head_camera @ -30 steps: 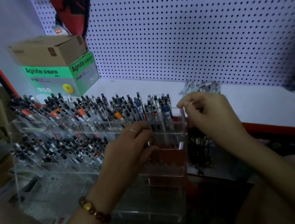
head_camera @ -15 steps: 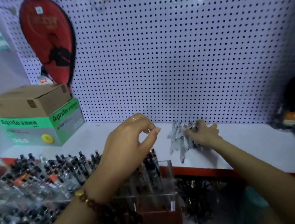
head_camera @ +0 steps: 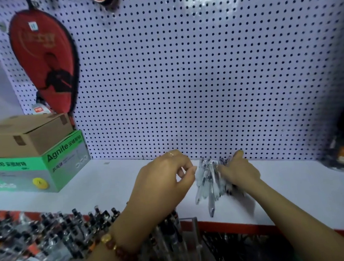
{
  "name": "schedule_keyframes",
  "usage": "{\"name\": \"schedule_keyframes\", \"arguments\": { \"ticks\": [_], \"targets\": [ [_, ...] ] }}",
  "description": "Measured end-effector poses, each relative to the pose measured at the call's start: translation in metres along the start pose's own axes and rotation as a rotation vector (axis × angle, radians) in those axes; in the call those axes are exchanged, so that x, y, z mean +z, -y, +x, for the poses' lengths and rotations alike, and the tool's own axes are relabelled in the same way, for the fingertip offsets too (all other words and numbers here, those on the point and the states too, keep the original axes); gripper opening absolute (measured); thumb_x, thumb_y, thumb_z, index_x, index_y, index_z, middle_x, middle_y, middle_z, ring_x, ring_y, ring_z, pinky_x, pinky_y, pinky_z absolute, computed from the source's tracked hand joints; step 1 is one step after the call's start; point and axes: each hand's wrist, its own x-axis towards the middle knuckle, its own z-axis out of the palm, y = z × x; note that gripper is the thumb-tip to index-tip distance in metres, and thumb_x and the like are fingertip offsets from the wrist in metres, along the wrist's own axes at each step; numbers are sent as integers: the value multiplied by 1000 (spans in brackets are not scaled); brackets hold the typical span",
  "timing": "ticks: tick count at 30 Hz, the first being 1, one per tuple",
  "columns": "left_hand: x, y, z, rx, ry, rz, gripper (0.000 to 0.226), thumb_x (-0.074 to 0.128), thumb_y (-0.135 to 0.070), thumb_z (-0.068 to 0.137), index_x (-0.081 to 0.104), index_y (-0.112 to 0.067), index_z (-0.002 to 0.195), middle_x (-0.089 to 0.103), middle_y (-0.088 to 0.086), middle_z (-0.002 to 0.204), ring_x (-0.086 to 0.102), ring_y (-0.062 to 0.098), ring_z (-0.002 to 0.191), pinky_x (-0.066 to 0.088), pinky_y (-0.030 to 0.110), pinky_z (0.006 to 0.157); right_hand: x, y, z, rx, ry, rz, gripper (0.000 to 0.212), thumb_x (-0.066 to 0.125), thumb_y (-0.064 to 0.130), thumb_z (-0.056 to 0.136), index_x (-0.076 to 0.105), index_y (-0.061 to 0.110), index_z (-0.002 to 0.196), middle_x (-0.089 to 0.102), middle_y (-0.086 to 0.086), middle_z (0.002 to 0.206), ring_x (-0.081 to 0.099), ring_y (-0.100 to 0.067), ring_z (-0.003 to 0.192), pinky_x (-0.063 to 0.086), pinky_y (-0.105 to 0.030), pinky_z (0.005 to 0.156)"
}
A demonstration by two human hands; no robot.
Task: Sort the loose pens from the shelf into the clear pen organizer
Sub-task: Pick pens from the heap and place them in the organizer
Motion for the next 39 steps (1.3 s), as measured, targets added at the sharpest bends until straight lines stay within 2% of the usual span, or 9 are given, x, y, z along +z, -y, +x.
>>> {"name": "schedule_keyframes", "arguments": {
  "ticks": [7, 13, 17, 21, 24, 29, 35, 37, 39],
  "targets": [
    [3, -1, 3, 1, -3, -5, 17, 54, -34, 92, 63, -26, 79, 58, -14, 82, 52, -5, 76, 44, 22, 66, 7, 7, -9, -92, -91, -98, 47, 53, 33, 93, 36, 2, 125, 63, -8, 99, 63, -27, 90, 42, -30, 64],
    [1, 1, 4, -30, -21, -53, 18, 55, -35, 91, 63, -29, 78, 60, -16, 82, 54, 0, 79, 48, 27, 69, -6, -7, 2, -81, -60, 201, 16, 41, 20, 99, 43, 5, 101, 43, -1, 67, 42, -17, 56, 28, -28, 49],
    [0, -5, 7, -59, -6, -177, 12, 56, -35, 91, 64, -32, 82, 62, -17, 86, 53, 0, 64, 44, 22, 64, -37, -3, -6, -115, 11, 676, 18, 35, 18, 103, 50, 9, 105, 46, -5, 81, 42, -17, 67, 43, -40, 70],
    [7, -21, 17, -130, 97, -424, 9, 56, -32, 93, 61, -31, 99, 62, -16, 96, 57, -9, 80, 44, 8, 69, -70, 17, -42, -292, 259, 1225, 14, 36, 13, 103, 46, 15, 113, 52, 3, 79, 48, -8, 67, 41, -21, 65],
    [15, -33, 24, -230, 248, -596, 16, 45, -42, 96, 53, -31, 103, 61, 2, 109, 64, 12, 95, 53, 31, 89, -80, 35, -70, -438, 356, 1403, 14, 34, 13, 103, 45, 18, 109, 54, 6, 70, 49, -9, 63, 43, -22, 63],
    [14, -45, 21, -402, 284, -826, 28, 29, -45, 100, 49, -24, 103, 55, 0, 85, 50, 6, 55, 38, 15, 41, -75, 50, -95, -600, 231, 1291, 17, 32, 22, 104, 46, 25, 113, 61, 8, 85, 57, -8, 76, 45, -28, 67],
    [21, -35, 19, -183, 82, -691, 27, 41, -27, 100, 51, -22, 75, 49, -7, 62, 39, -2, 42, 27, 12, 43, -65, 54, -102, -670, 287, 1098, 28, 26, 37, 103, 48, 24, 115, 67, 9, 113, 59, -12, 84, 46, -22, 67],
    [22, -30, 17, -183, 66, -702, 26, 43, -25, 100, 52, -22, 75, 45, -12, 51, 36, 0, 42, 29, 14, 44, -71, 46, -90, -683, 401, 1060, 48, 23, 55, 97, 54, 25, 117, 68, 5, 111, 61, -17, 103, 48, -33, 89],
    [21, -25, 15, -214, 82, -689, 25, 43, -24, 100, 53, -15, 79, 43, -11, 49, 36, 5, 41, 29, 15, 41, -80, 30, -71, -596, 381, 1081, 60, 17, 58, 95, 60, 19, 112, 71, -1, 94, 63, -20, 93, 47, -35, 86]
  ]
}}
